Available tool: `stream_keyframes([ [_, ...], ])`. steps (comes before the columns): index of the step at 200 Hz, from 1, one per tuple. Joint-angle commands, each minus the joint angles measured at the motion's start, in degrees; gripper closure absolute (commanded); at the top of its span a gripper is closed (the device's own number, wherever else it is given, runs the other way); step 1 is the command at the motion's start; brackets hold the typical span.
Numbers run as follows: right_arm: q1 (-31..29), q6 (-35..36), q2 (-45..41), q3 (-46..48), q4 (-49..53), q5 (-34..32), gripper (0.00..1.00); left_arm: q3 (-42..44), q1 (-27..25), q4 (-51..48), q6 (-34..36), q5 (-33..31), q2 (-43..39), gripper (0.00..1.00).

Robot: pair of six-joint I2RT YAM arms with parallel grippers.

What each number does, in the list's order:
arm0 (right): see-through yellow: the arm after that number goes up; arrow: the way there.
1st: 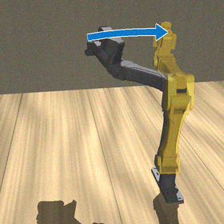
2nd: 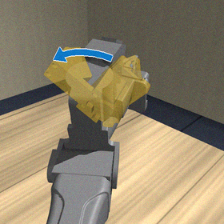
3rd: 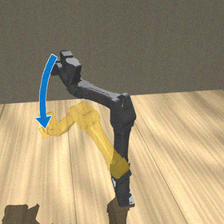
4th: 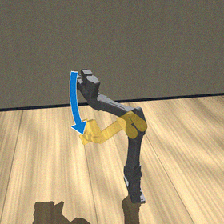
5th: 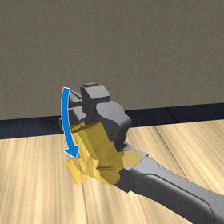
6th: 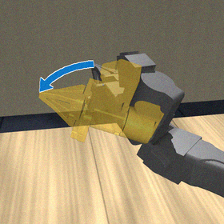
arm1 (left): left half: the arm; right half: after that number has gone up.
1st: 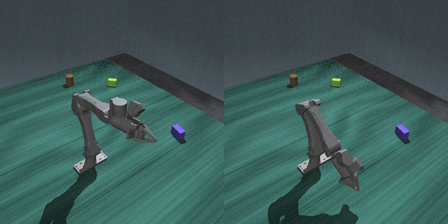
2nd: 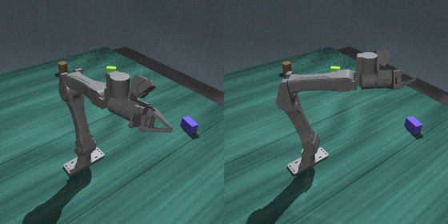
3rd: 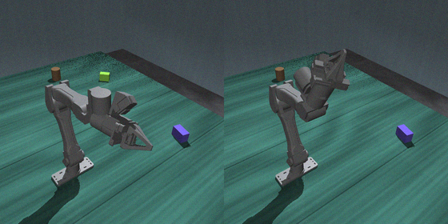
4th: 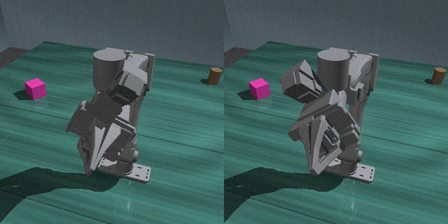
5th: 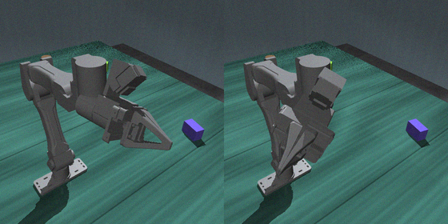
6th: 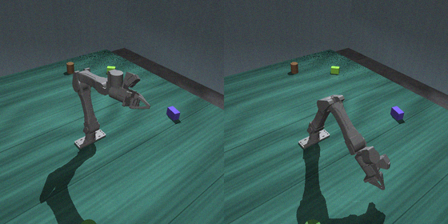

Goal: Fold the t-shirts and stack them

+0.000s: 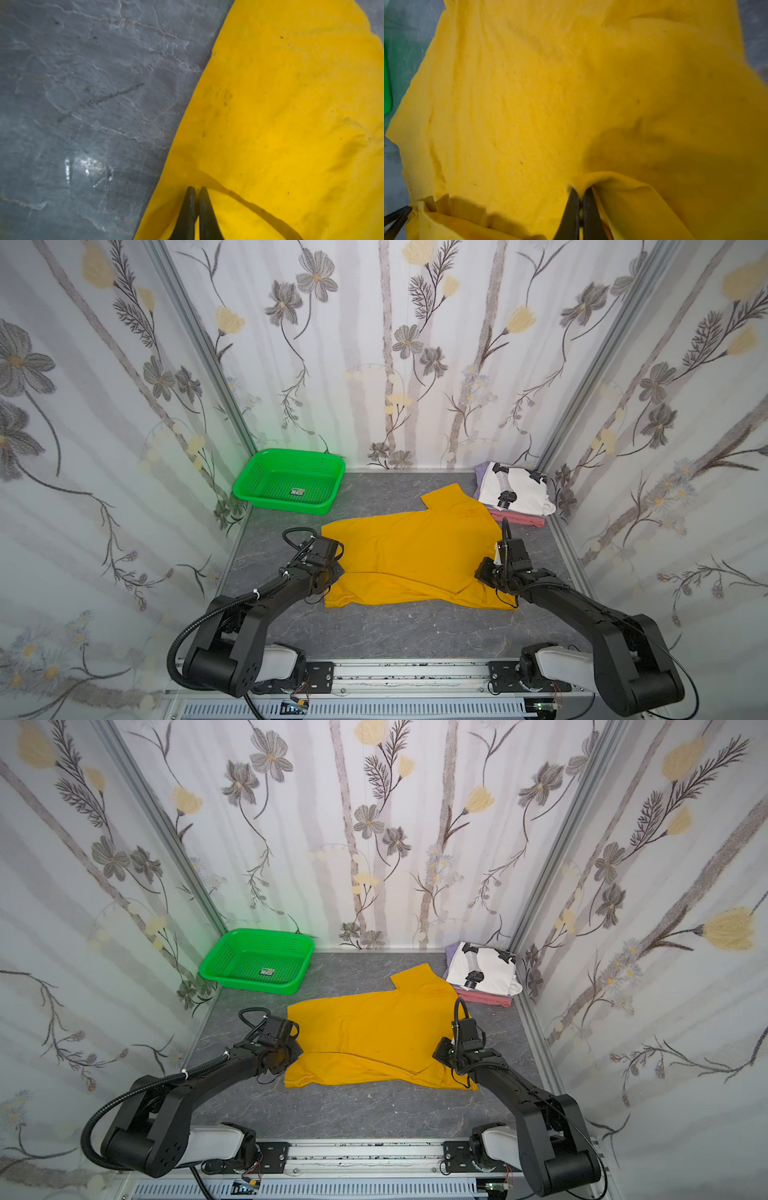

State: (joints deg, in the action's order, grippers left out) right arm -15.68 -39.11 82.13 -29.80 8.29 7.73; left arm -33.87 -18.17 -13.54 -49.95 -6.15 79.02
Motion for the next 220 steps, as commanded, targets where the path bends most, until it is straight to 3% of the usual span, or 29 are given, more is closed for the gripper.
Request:
stream_keyframes([
  [1,-3.5,1.0,3.5,-1.0,-3.9,1.2,1.0,-2.2,0.2,1.2,-0.2,-7.6,3.3,1.0],
  [40,-13.0,-4.0,7.5,-0.3,-7.4,3.1,1.0,-9.7,2.8,3.7,2.1,-8.4,12.3,1.0],
  [74,-13.7,-7.1,1.8,2.1,-6.9,0.0,1.0,-12.9,3.3,8.2,5.5,-4.5,13.2,1.0],
  [111,-11.0,-6.0,-12.1,0.3,3.9,-6.6,1.0,-12.4,3.3,1.2,8.3,-4.0,-0.5,1.0],
  [152,-13.0,-6.8,-30.4,-3.9,22.6,-17.1,1.0,-9.5,3.9,-10.5,11.0,-3.6,-19.7,1.0],
  [172,-13.7,-7.0,-41.6,-6.3,27.3,-18.9,1.0,-8.2,4.2,-14.2,11.7,-2.5,-26.4,1.0],
  [187,-14.4,-6.8,-48.8,-7.3,29.4,-17.9,1.0,-6.9,4.3,-15.6,11.7,-1.6,-30.4,1.0],
  [220,-15.2,-3.9,-61.5,-6.7,29.2,-7.9,1.0,-4.3,4.2,-18.3,10.8,-1.1,-38.4,1.0],
])
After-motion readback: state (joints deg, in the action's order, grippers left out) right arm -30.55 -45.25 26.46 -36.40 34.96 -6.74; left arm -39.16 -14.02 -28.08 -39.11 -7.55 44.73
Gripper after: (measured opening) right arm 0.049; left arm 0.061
